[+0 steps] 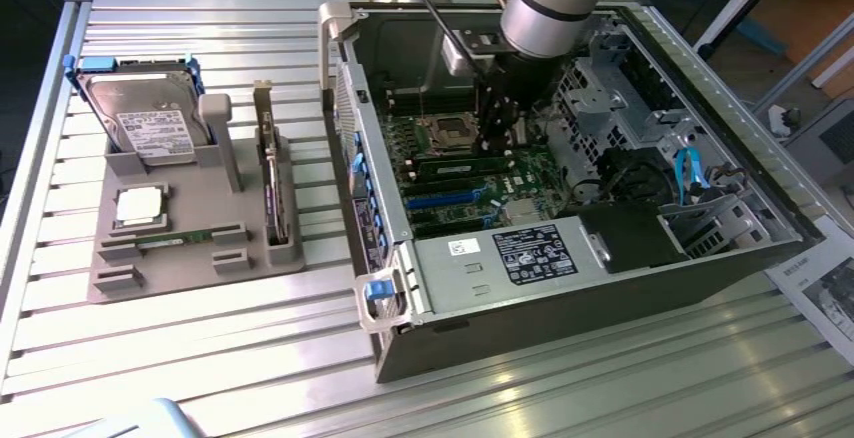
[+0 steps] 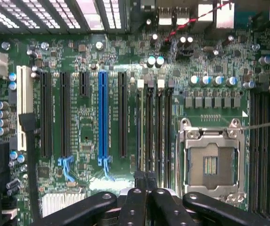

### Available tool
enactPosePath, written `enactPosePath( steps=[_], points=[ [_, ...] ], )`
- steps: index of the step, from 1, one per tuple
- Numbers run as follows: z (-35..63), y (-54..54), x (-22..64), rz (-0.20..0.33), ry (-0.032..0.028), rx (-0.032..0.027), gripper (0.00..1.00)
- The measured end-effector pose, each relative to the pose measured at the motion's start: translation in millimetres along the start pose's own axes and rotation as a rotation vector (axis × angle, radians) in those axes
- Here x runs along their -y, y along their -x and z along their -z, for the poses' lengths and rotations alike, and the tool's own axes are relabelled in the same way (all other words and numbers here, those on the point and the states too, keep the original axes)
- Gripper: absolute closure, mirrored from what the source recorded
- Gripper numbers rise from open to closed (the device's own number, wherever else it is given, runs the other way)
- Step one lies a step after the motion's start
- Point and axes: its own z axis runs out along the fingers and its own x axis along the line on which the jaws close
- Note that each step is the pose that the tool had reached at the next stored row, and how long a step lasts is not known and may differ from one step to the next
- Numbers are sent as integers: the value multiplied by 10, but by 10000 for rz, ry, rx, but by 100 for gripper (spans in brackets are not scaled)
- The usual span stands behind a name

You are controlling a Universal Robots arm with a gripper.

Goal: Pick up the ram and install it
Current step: 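Press down the ram until it locks into place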

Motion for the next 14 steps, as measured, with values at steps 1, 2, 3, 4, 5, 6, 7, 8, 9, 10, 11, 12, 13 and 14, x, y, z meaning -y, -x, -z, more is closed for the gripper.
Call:
enactPosePath(
  steps=[1, 2, 3, 4, 5, 6, 7, 8, 9, 10, 11, 12, 13, 14],
  points=[
    [-1, 0, -45, 0, -24, 1, 90],
    [-2, 0, -66, 0, -36, 1, 90],
    [-2, 0, -90, 0, -47, 1, 90],
    [-3, 0, -119, 0, -60, 1, 90],
    [-3, 0, -120, 1, -60, 1, 90],
    [-2, 0, -120, 2, -60, 0, 90],
    [-3, 0, -123, 1, -60, 1, 90],
    [-13, -1, -128, 1, -66, 3, 90],
    [-27, -1, -131, 1, -73, 1, 90],
    [-34, -1, -133, 1, -78, 1, 90],
    [-39, -1, -135, 1, -81, 0, 90],
    [-40, -2, -135, 1, -82, -1, 90],
    [-40, -2, -135, 2, -82, -1, 90],
    [-40, -1, -135, 1, -82, -1, 90]
  ],
)
